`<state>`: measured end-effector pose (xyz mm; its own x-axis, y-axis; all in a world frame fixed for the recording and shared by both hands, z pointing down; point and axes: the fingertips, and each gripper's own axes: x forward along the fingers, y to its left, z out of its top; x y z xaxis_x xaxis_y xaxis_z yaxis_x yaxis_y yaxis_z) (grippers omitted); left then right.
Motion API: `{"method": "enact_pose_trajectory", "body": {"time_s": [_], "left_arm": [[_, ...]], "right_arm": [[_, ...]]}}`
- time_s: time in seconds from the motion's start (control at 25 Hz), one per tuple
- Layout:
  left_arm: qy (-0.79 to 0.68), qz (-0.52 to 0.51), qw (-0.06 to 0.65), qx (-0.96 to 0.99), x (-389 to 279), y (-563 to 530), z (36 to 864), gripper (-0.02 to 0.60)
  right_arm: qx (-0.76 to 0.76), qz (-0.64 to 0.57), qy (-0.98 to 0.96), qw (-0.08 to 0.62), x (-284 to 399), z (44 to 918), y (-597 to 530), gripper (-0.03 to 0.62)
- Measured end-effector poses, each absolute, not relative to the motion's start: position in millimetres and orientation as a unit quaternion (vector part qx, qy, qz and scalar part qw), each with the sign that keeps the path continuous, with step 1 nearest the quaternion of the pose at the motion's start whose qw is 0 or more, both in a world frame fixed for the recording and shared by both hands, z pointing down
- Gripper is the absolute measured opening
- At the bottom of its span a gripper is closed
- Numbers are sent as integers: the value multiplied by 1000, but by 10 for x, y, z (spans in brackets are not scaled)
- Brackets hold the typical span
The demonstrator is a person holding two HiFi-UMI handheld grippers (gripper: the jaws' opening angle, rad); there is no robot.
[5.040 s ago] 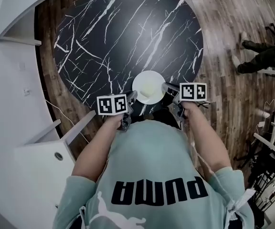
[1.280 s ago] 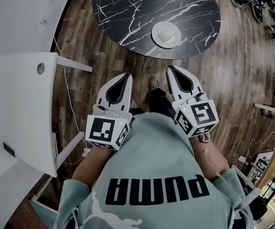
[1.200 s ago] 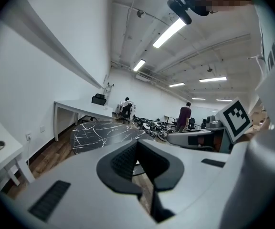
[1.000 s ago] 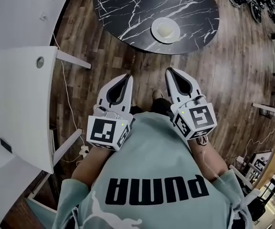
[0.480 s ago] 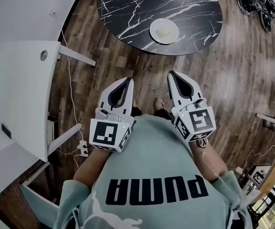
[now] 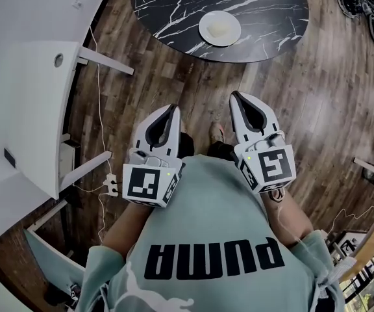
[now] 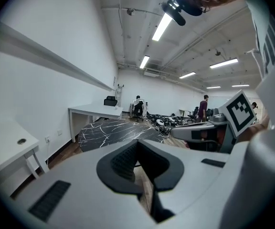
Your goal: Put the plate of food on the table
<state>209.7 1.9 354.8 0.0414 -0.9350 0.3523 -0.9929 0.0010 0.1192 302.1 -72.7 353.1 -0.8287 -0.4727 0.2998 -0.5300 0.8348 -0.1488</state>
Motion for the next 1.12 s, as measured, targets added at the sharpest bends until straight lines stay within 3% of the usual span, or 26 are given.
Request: {"method": "enact_pose_trajectory", "body": {"time_s": [1.12], "left_arm": [[-750,86,148,639,2454,425,3680,6]], "right_arm": [[224,72,-964,122,3444,3584,-430,6]]}}
